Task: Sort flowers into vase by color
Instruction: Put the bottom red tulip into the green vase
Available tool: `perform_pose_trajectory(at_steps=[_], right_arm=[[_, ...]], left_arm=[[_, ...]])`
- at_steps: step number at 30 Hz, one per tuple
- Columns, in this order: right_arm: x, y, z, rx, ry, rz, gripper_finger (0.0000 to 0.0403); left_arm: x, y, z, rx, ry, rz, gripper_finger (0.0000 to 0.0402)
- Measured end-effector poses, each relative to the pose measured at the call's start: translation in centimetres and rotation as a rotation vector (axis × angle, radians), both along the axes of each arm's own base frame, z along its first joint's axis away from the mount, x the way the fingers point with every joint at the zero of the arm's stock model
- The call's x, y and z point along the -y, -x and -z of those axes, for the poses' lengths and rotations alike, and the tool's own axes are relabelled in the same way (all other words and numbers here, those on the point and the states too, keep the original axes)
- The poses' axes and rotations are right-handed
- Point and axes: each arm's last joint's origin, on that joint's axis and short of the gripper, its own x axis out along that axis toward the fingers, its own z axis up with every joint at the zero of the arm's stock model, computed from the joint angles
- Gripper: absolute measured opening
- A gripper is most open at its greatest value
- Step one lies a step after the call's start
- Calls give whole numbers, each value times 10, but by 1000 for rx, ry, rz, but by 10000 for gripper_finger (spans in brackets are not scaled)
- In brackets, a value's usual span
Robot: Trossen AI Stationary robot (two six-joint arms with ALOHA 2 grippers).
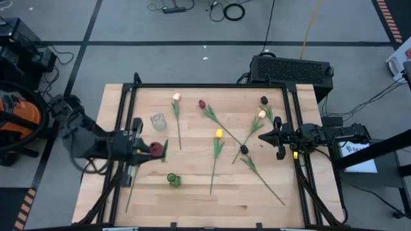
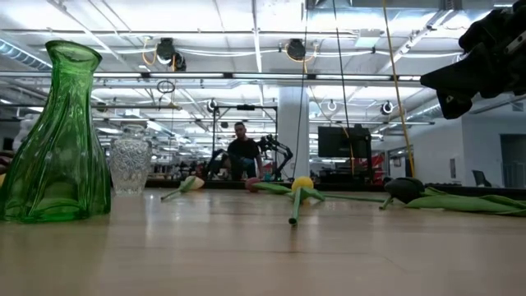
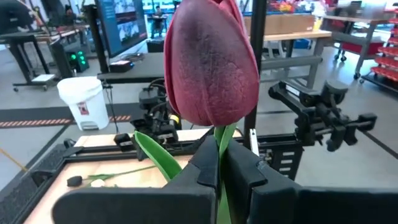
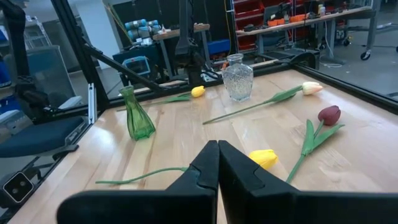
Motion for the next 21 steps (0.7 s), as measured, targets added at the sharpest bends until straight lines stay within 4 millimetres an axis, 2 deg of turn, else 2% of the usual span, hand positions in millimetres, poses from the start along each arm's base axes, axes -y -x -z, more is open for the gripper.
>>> perform_pose_trajectory(at_steps=[4, 13, 21], right_arm=[[0, 0, 0, 0, 0, 0, 0], [0, 0, 0, 0, 0, 0, 0], [0, 0, 0, 0, 0, -1, 0]], left_arm=[[10, 5, 8, 34, 23, -12, 10], [23, -4, 49, 135, 111, -65, 10], [28, -1, 46, 196, 137, -45, 10]])
